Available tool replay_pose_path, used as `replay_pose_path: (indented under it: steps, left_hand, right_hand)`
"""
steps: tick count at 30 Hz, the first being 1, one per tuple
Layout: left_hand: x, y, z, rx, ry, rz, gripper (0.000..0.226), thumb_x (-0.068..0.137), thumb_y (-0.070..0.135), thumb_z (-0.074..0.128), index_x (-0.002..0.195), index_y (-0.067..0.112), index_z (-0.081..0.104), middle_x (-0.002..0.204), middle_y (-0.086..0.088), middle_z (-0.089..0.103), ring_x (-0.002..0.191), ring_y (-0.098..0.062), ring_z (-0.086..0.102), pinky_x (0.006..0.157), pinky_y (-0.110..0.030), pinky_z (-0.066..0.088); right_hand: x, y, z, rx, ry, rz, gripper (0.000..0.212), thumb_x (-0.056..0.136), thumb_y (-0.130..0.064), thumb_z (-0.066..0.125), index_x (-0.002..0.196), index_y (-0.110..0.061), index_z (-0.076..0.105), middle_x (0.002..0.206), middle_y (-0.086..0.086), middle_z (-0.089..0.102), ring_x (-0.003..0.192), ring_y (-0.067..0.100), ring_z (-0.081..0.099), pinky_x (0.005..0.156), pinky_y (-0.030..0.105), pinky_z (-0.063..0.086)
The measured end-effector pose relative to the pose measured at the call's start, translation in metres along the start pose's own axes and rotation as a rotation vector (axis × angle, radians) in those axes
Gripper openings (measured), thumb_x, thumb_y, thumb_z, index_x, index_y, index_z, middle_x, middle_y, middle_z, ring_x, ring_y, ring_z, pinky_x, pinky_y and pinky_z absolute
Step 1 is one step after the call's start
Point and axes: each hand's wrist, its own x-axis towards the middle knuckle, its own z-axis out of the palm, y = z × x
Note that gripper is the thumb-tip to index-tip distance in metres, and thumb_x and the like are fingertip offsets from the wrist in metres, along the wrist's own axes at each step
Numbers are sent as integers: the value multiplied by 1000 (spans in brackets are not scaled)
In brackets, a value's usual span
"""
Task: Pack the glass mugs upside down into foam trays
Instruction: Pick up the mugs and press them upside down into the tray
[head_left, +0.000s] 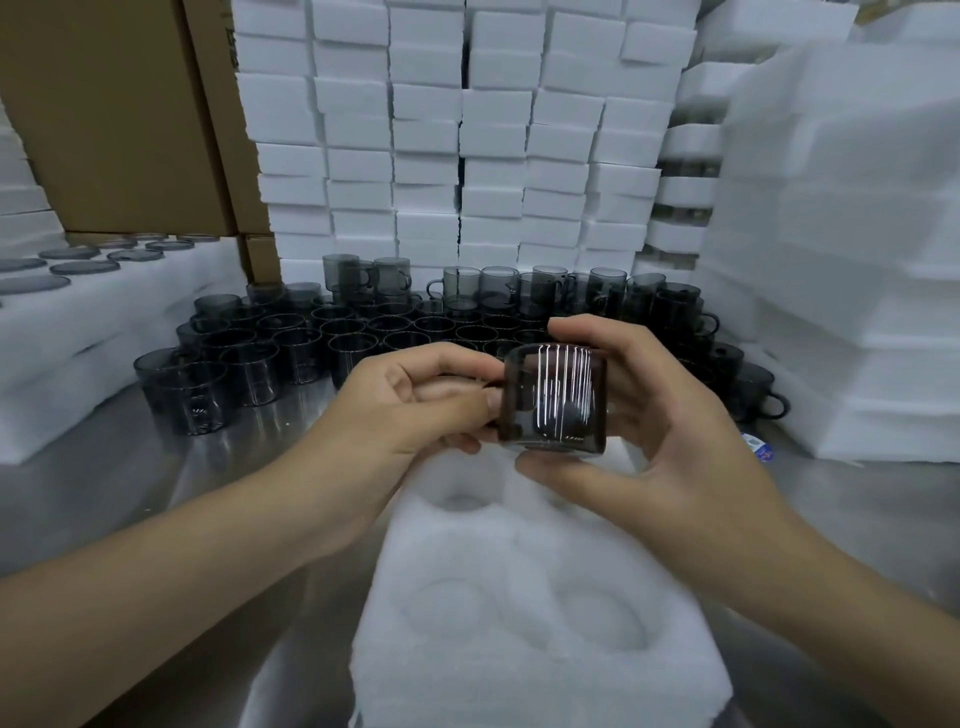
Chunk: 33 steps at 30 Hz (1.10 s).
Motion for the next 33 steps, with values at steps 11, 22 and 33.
replay_pose_path:
  steps: [11,22,33]
  left_hand:
    - [-11,-16,7,606,-81,383,66,88,22,84,145,41,56,143,6,62,138,-22,59,95,-43,57]
    - [-14,-13,10,456,-66,368,50,94,15,77,139,29,59,130,8,73,129,-25,66,94,-64,58]
    - [-14,-13,6,361,-45,333,58,84,40,81,138,30,64,125,5,72,119,-21,70,92,-24,57]
  right_hand:
    - [2,3,-8,-334,74,-50,83,80,-30,89,149,-46,46,126,-21,65,117,10,67,99,26,53]
    - [4,3,-8,-382,20,-40,48,87,-34,83,133,-32,66,125,-16,67,123,10,63,101,37,53]
    - [0,6,-8,-527,-7,-132,42,89,-52,67,129,-45,57,94,-15,66,94,8,69,79,27,53]
